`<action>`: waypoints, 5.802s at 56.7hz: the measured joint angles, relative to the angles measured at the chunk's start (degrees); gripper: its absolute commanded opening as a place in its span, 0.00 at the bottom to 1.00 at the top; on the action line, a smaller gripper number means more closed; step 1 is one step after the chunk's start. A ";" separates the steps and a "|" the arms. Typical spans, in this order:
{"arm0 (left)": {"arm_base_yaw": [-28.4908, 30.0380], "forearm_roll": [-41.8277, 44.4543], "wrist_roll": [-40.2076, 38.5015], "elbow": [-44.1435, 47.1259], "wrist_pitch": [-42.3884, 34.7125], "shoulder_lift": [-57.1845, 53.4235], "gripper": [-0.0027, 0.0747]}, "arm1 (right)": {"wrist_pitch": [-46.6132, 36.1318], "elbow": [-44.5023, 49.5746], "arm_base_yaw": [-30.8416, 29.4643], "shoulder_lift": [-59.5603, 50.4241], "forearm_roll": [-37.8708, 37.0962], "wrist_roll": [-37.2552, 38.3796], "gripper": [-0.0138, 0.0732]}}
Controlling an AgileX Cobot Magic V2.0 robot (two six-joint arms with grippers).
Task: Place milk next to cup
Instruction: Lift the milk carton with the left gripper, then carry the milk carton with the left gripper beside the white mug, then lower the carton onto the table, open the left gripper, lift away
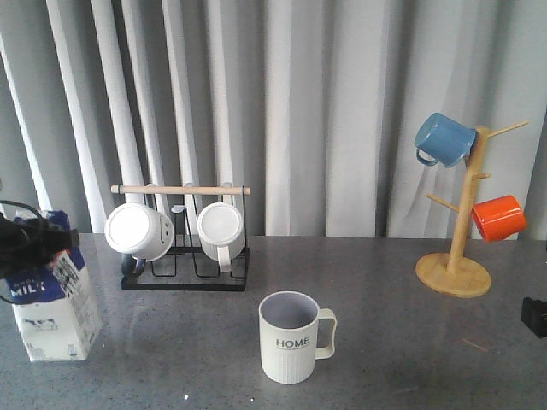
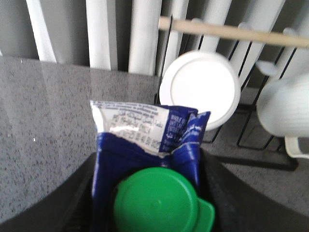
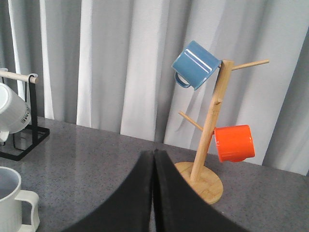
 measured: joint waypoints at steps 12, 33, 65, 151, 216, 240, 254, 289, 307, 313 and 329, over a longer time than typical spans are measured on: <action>0.00 0.00 0.00 0.00 -0.59 -8.92 0.14 | 0.00 0.00 0.00 0.00 0.00 0.00 0.15; 0.00 -0.05 0.00 0.00 5.60 -14.98 0.14 | 0.00 0.00 0.00 0.00 0.00 0.00 0.15; -7.75 -29.52 37.43 0.00 5.19 -14.58 0.14 | 0.00 0.00 0.00 0.00 0.00 0.00 0.15; -40.47 -99.39 93.36 -16.50 -38.58 15.00 0.14 | 0.00 0.00 -0.05 0.00 0.00 0.00 0.15; -39.36 -100.47 90.56 -18.19 -35.38 18.75 0.14 | 0.00 0.00 -0.05 0.00 0.00 0.00 0.15; -39.36 -100.64 90.50 -18.19 -35.43 18.75 0.15 | 0.00 0.00 -0.05 0.00 0.00 0.00 0.15; -39.36 -101.08 90.50 -18.19 -35.56 18.75 0.33 | 0.00 0.00 -0.05 0.00 0.00 0.00 0.15; -39.36 -102.89 93.91 -18.19 -36.40 16.52 0.96 | 0.00 0.00 -0.05 0.00 0.00 0.00 0.15; -39.36 -103.00 97.84 -18.19 -34.11 7.07 0.47 | 0.00 0.00 -0.05 0.00 0.00 0.00 0.15; -39.36 -103.00 99.04 -18.19 -32.30 3.75 0.02 | 0.00 0.00 -0.05 0.00 0.00 0.00 0.15; -39.41 -103.00 99.58 -18.19 -34.94 -1.06 0.02 | 0.00 0.00 -0.05 0.00 0.00 0.00 0.15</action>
